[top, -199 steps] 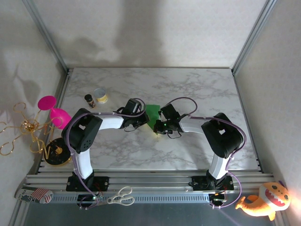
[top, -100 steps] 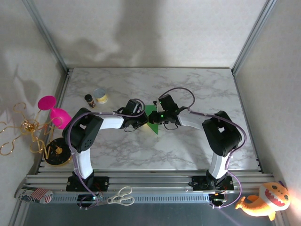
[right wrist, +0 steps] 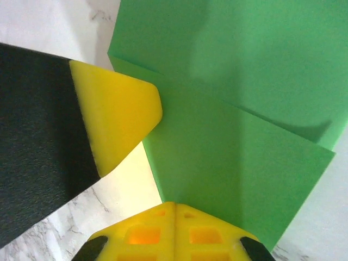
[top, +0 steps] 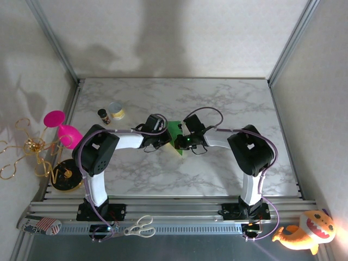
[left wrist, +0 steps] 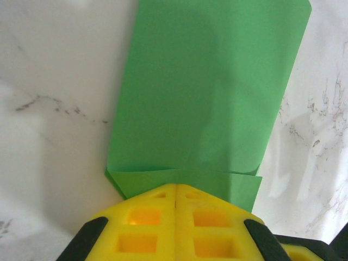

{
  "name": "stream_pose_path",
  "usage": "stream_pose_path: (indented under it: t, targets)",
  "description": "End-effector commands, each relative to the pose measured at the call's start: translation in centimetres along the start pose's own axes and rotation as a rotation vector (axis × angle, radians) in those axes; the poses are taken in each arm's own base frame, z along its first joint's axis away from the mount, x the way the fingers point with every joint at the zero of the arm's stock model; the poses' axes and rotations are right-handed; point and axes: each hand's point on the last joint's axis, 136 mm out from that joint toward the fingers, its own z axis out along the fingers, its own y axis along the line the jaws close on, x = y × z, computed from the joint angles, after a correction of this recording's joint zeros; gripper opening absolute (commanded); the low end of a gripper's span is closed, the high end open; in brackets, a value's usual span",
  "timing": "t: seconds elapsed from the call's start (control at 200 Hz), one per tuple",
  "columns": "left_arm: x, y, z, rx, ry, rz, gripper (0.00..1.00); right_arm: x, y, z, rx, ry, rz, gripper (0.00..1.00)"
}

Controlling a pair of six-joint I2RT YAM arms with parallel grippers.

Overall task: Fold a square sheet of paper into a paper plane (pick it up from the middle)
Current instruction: Third fold the triangle at the center of the table.

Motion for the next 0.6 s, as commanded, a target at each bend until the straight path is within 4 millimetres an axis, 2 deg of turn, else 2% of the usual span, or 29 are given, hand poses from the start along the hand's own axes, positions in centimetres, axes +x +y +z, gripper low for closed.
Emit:
stream_pose_path:
  t: [0.0, 0.195, 0.335, 0.411, 0.511, 0.596]
  targets:
    - [1.2, 5.3, 0.8, -0.196, 0.021, -0.042, 0.00, 3.5, -1.4, 0.0, 0.030, 0.101, -0.002, 0.04]
    - [1.1, 5.6, 0.7, -0.207, 0.017, -0.041, 0.00, 6.6, -2.2, -1.2, 0.047, 0.157, 0.007, 0.05]
    - [0.8, 4.5, 0.6, -0.171, 0.016, -0.029, 0.00, 7.9, -2.1, -2.5, 0.034, 0.149, 0.010, 0.05]
    - [0.6, 2.7, 0.4, -0.114, 0.020, -0.016, 0.00, 6.6, -1.7, -3.3, 0.039, 0.084, 0.010, 0.05]
    - [-0.3, -1.0, -0.5, -0.007, 0.018, 0.003, 0.03, 2.5, -0.2, -5.4, 0.014, -0.094, 0.023, 0.09]
    - [-1.5, -4.7, -2.1, 0.100, -0.010, 0.002, 0.08, -0.6, 0.5, -7.2, 0.003, -0.216, 0.042, 0.13]
